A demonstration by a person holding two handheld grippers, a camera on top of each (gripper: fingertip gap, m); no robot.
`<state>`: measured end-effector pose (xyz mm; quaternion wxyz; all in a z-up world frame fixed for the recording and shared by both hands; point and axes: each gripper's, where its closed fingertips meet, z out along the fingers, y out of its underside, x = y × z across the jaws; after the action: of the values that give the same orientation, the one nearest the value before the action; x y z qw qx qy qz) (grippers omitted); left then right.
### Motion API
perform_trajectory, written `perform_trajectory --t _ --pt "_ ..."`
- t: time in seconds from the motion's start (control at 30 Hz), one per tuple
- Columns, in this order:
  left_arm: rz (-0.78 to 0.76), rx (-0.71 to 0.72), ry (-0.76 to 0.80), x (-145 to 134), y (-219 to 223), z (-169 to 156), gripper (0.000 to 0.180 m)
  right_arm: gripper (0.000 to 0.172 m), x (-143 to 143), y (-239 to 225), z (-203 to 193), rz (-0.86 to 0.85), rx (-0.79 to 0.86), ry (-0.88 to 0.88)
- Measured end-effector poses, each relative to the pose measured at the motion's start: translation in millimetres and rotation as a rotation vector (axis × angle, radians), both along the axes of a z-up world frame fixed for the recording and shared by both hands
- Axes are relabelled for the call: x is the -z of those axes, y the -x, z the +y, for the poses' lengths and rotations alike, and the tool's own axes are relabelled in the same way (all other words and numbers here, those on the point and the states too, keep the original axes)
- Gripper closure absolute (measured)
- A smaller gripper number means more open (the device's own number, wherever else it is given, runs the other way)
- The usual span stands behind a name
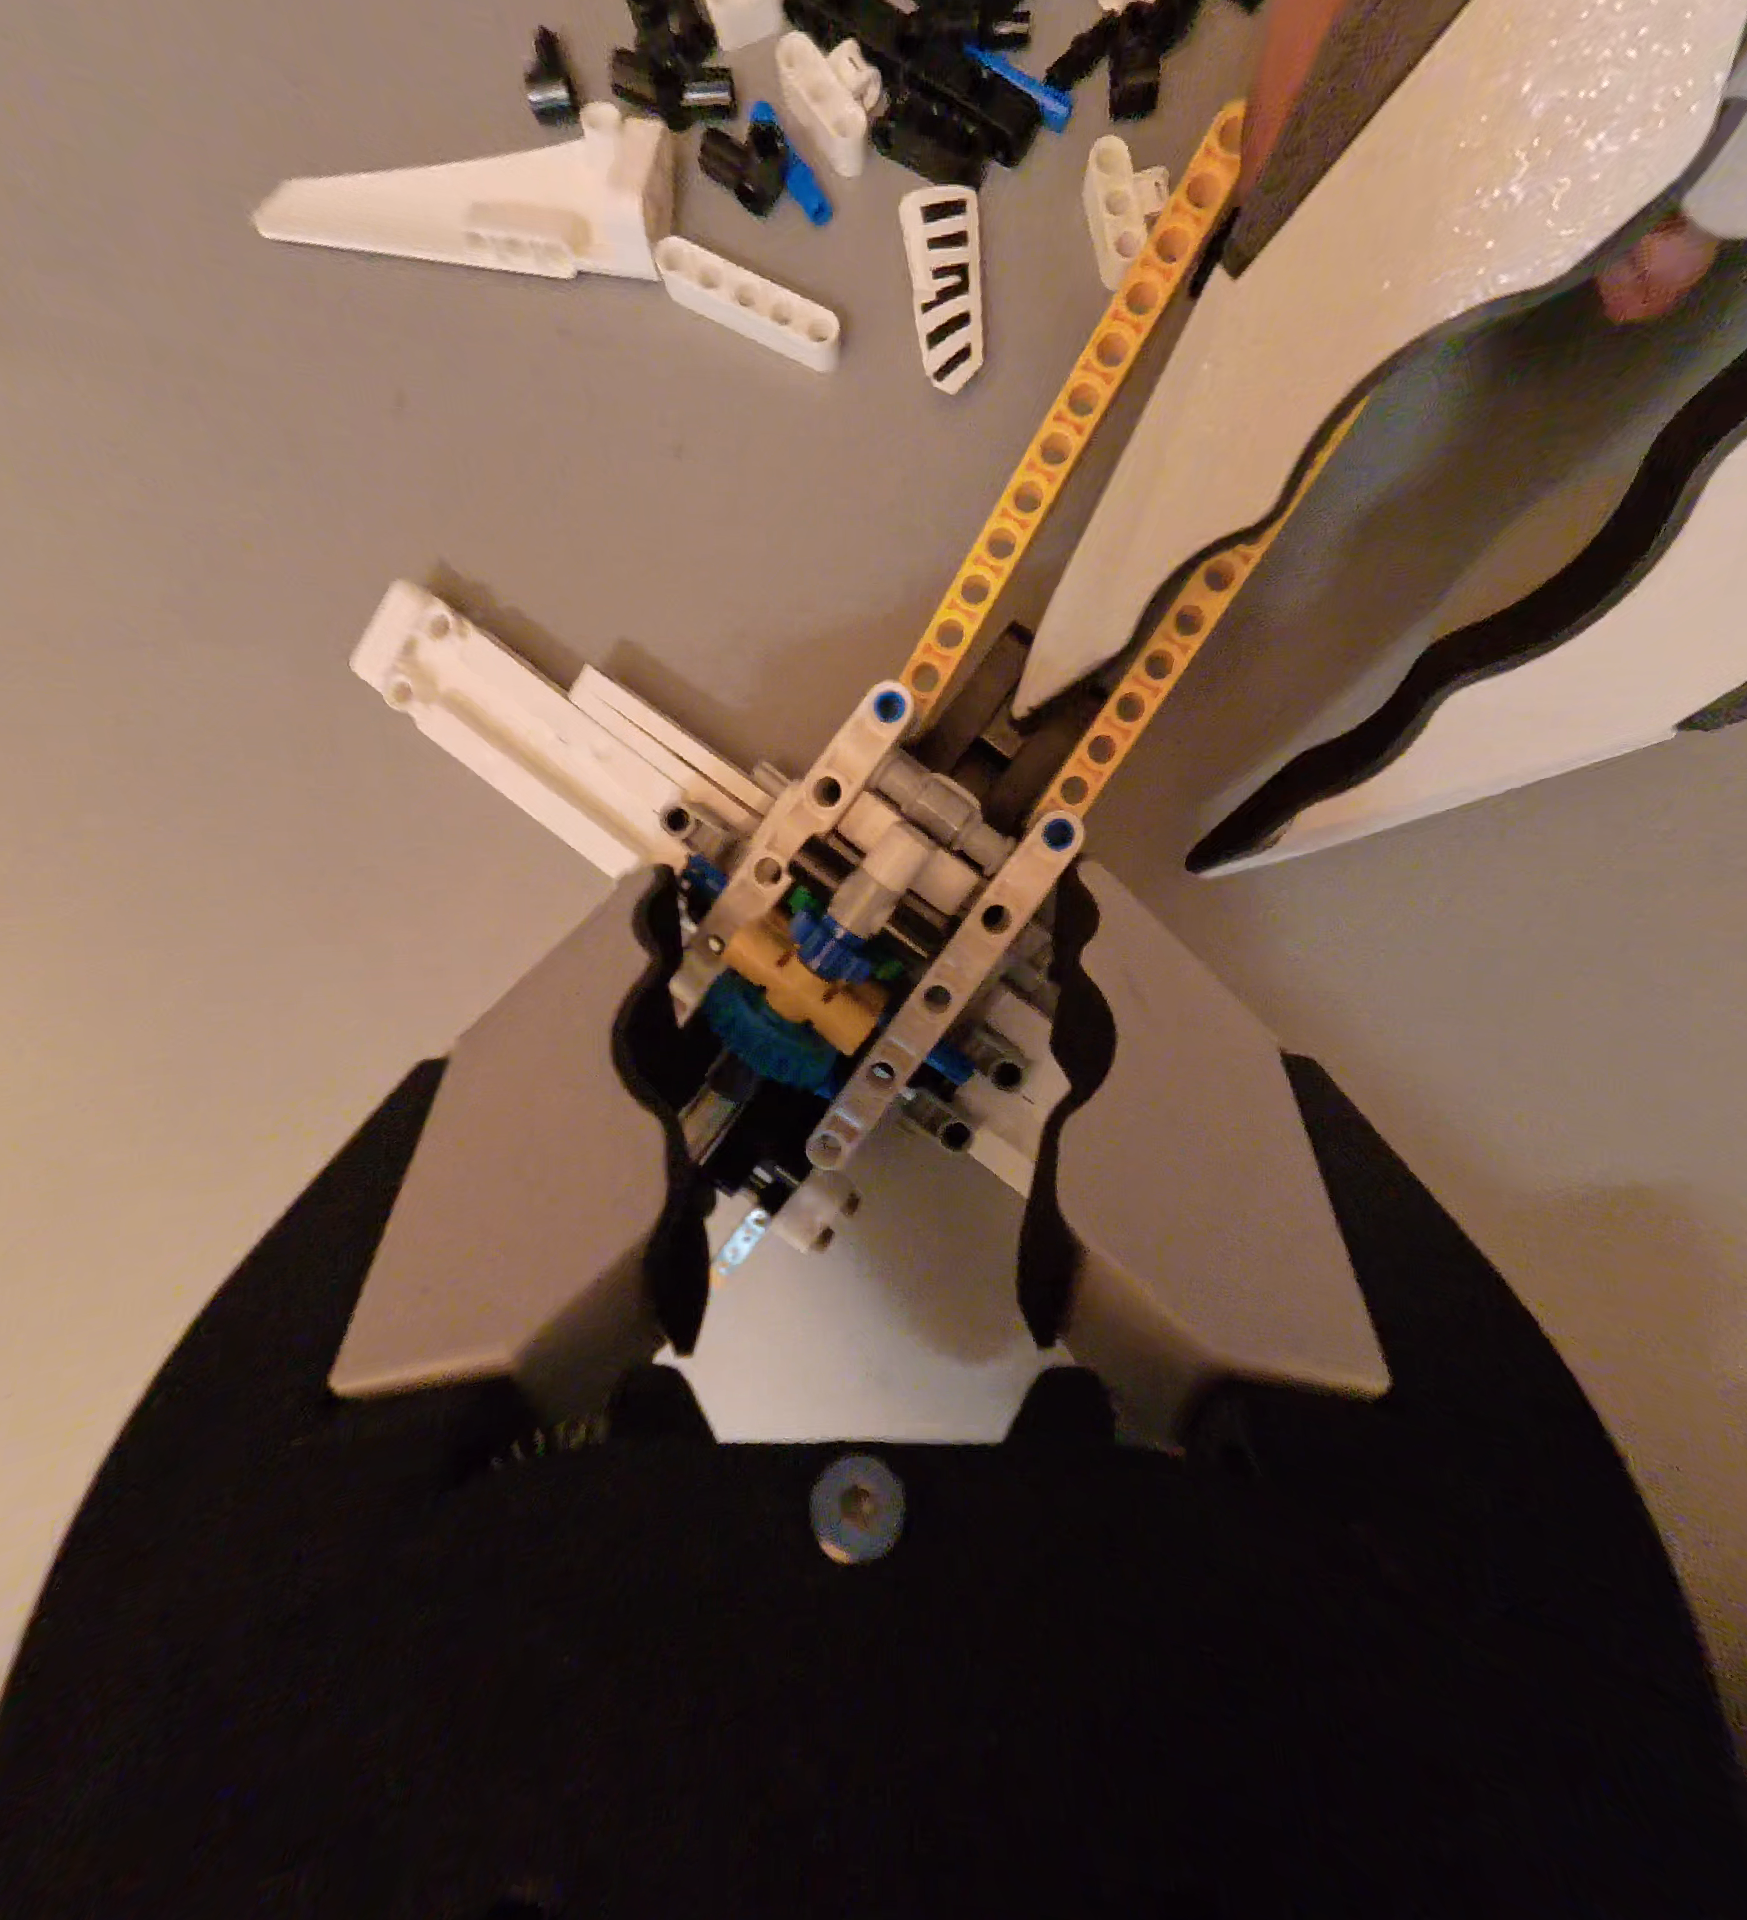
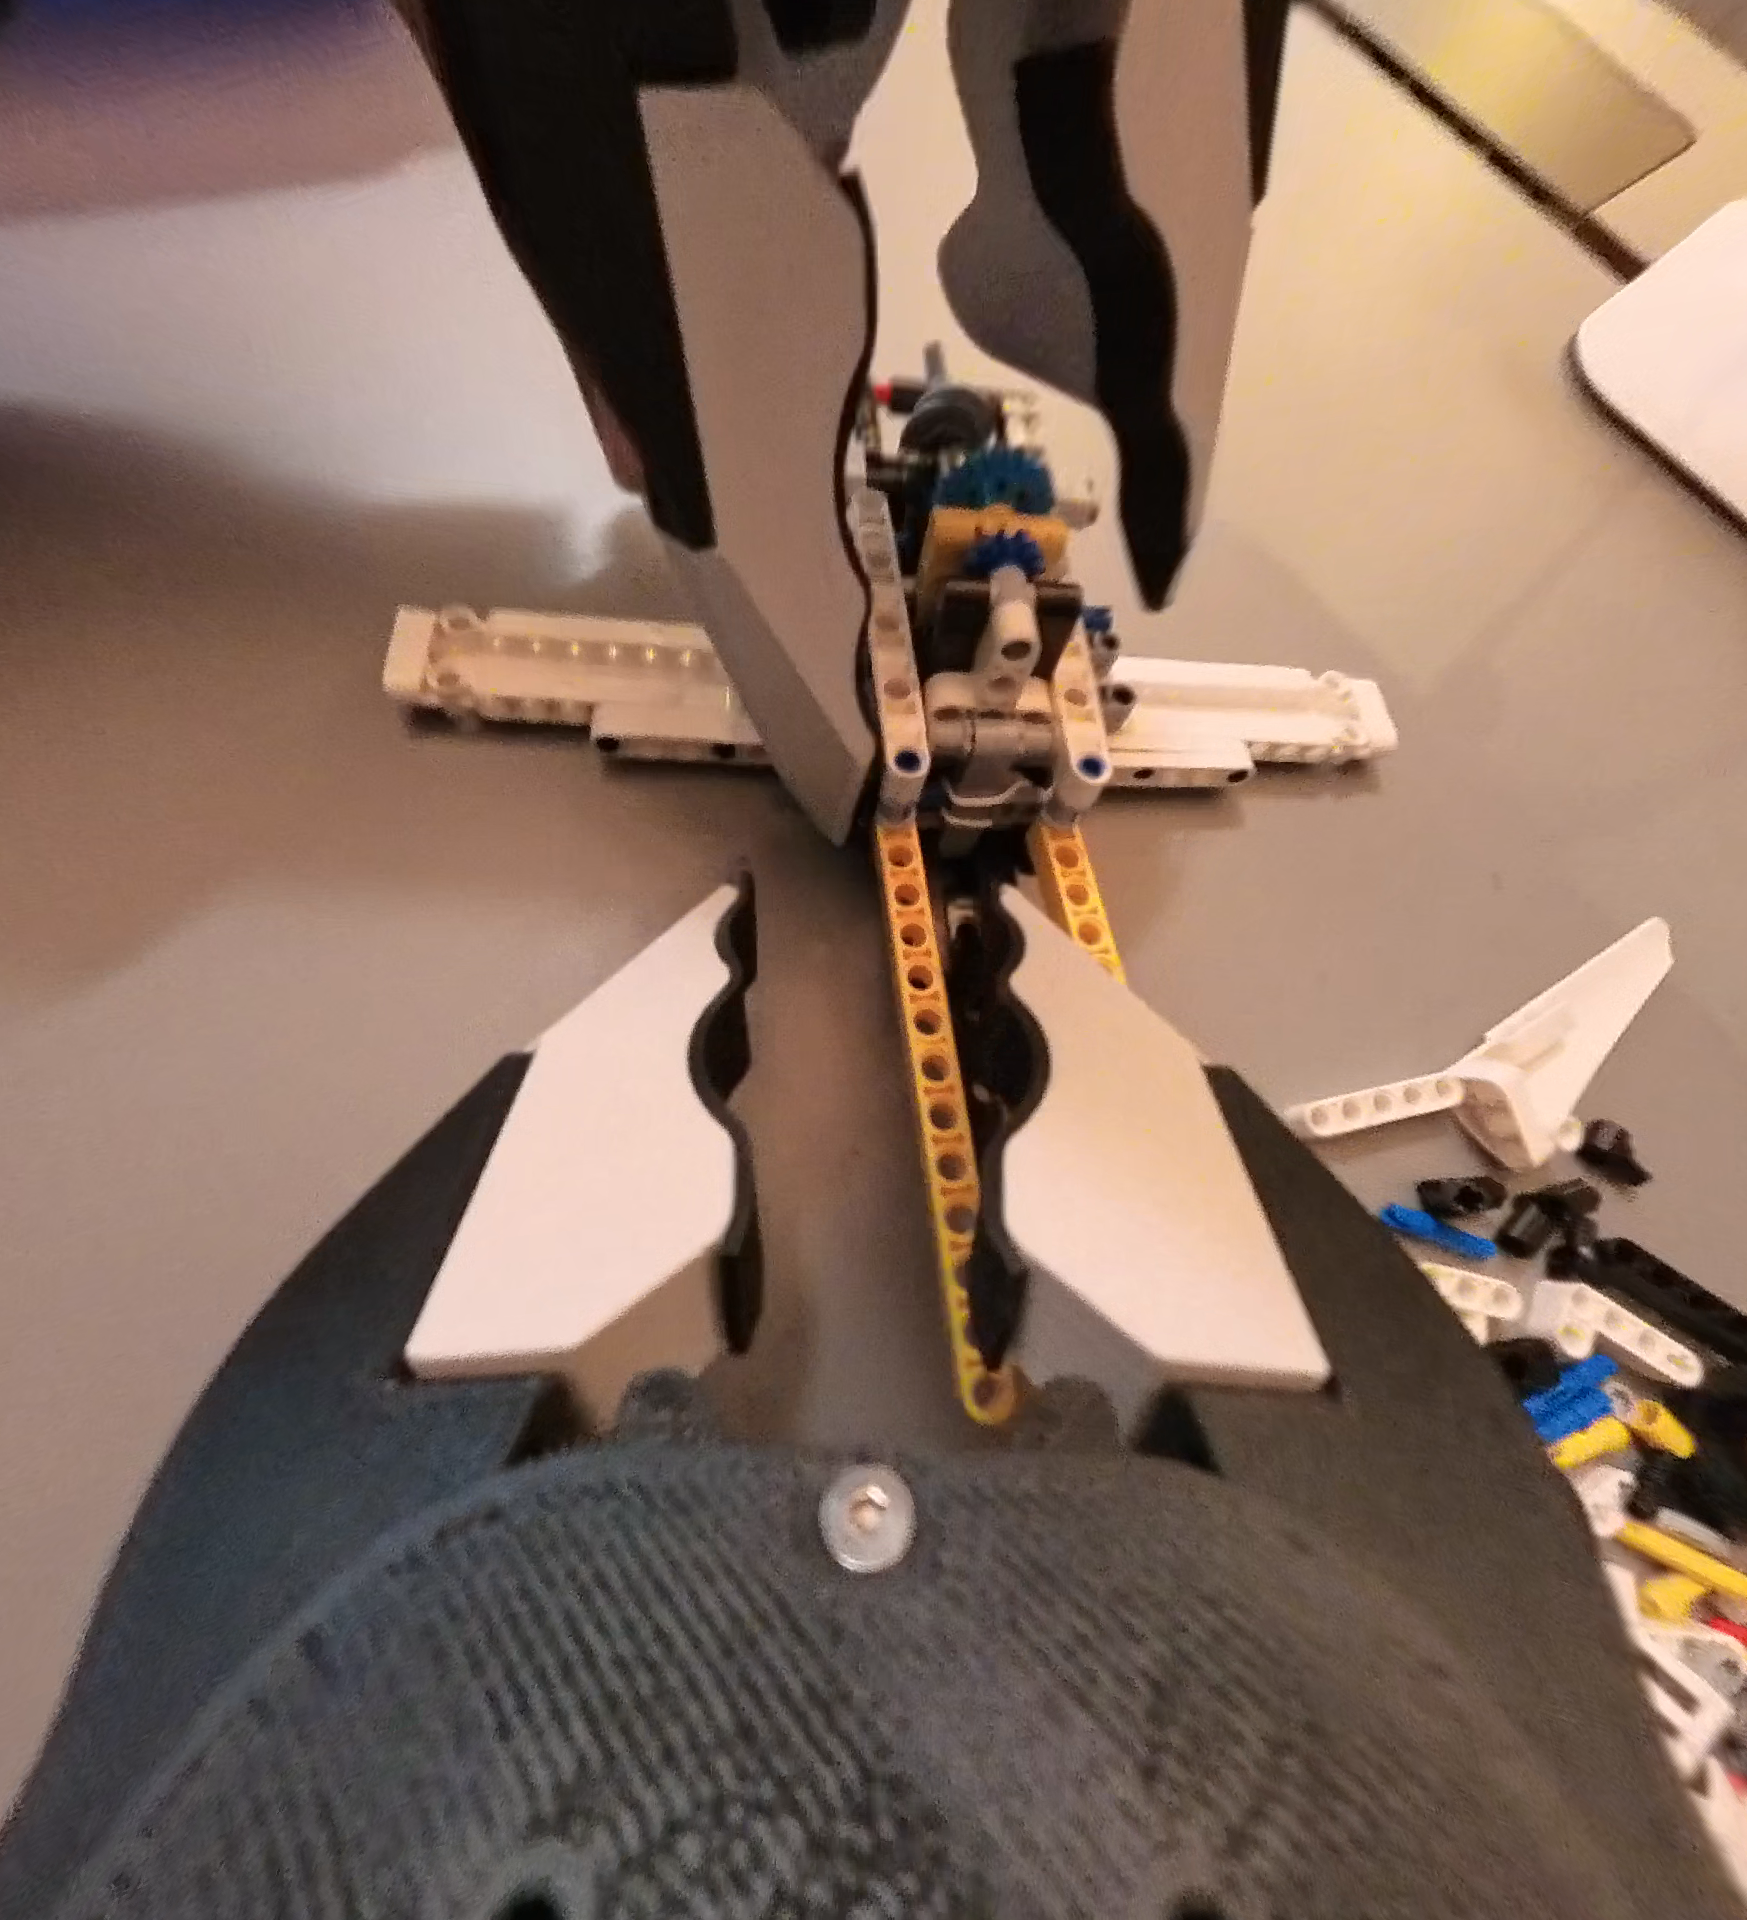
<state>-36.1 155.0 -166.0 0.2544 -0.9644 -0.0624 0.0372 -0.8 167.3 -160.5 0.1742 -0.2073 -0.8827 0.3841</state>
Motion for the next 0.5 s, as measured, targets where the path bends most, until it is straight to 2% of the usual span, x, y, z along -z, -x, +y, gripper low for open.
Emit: perform_trajectory --t 0.1,0.2,0.33,0.37,0.4,0.43,0.5 --pt "0.011 -0.053 -0.011 0.4 1.6 -4.4 0.109 0.134 -1.0 -6.4 0.9 -0.022 -0.039 -0.052" --pt "0.006 -0.143 0.010 0.8 3.2 -9.8 0.109 0.121 -0.3 -20.0 0.8 -0.078 -0.046 -0.073" --pt "-0.001 -0.374 0.059 0.9 8.6 -16.4 0.110 0.116 10.1 -48.7 -5.0 -0.115 -0.085 -0.113" --pt "0.001 -0.406 0.072 0.8 7.7 -18.6 0.111 0.110 12.7 -47.6 -0.6 -0.076 -0.074 -0.153" --pt "-0.007 -0.426 0.078 0.7 5.5 -20.1 0.111 0.121 11.0 -42.0 5.6 -0.015 -0.056 -0.185" --pt "-0.023 -0.436 0.081 0.7 2.2 -21.3 0.111 0.122 6.1 -35.4 10.3 0.042 -0.039 -0.188" --pt "-0.039 -0.450 0.080 -2.0 -1.5 -24.0 0.111 0.115 -6.4 -24.9 16.0 0.083 -0.010 -0.126"
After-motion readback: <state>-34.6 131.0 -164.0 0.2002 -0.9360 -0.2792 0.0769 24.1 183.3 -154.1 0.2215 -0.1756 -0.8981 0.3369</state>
